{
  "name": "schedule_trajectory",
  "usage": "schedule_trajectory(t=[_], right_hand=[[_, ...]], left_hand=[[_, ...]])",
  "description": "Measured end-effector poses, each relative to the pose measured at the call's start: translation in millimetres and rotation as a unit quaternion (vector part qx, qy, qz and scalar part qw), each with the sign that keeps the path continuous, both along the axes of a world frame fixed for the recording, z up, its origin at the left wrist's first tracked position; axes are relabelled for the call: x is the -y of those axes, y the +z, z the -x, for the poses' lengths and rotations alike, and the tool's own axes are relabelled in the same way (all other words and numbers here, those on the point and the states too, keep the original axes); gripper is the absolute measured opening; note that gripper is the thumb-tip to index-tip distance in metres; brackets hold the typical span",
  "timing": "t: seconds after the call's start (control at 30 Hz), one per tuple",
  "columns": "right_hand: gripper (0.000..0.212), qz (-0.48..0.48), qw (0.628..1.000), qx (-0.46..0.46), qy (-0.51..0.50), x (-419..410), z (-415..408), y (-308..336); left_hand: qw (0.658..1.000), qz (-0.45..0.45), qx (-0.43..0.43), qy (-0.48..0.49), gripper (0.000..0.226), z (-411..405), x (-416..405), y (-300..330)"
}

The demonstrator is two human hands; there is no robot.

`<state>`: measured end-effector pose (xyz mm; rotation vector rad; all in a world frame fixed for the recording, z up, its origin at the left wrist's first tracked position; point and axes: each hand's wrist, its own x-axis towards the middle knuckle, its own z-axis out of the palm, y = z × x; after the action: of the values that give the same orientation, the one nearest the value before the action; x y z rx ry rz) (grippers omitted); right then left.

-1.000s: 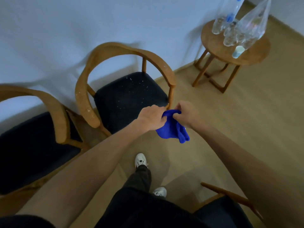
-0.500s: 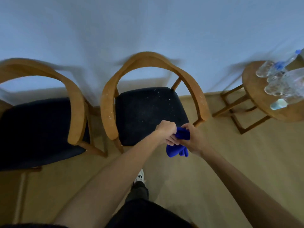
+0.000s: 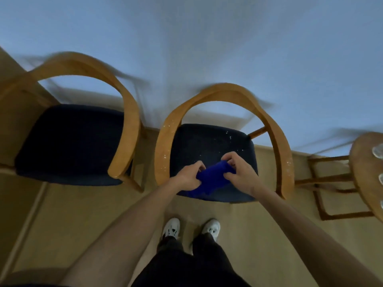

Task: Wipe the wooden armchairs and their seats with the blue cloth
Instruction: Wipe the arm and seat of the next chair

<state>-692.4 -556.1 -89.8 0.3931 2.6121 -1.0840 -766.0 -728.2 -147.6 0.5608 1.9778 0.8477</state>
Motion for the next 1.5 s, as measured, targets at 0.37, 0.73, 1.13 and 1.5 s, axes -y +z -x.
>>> schedule_trajectory(t=[0.37,0.73,1.13,1.5], right_hand=[[0.056,-0.155,0.923,0.105,0.336,-35,84,-42],[0.084,-0.058,0.844,-0.017,0.532,10,105,-93],[0.058,-0.130,0.845,-0.053,0.517,73,113,-162],[0.065,-0.147,0.788,-0.132,0.583,101,106,-208]], left_hand=[[0.995,0.048,0.037,0.081,0.040,41,-9,3],[0.927,0.150,0.142,0.312,0.031,38,20,-12],[0.798,0.150,0.166,0.560,0.016,43,73,-66],[0.813,0.209,0.156,0.521,0.028,19,94,-114]])
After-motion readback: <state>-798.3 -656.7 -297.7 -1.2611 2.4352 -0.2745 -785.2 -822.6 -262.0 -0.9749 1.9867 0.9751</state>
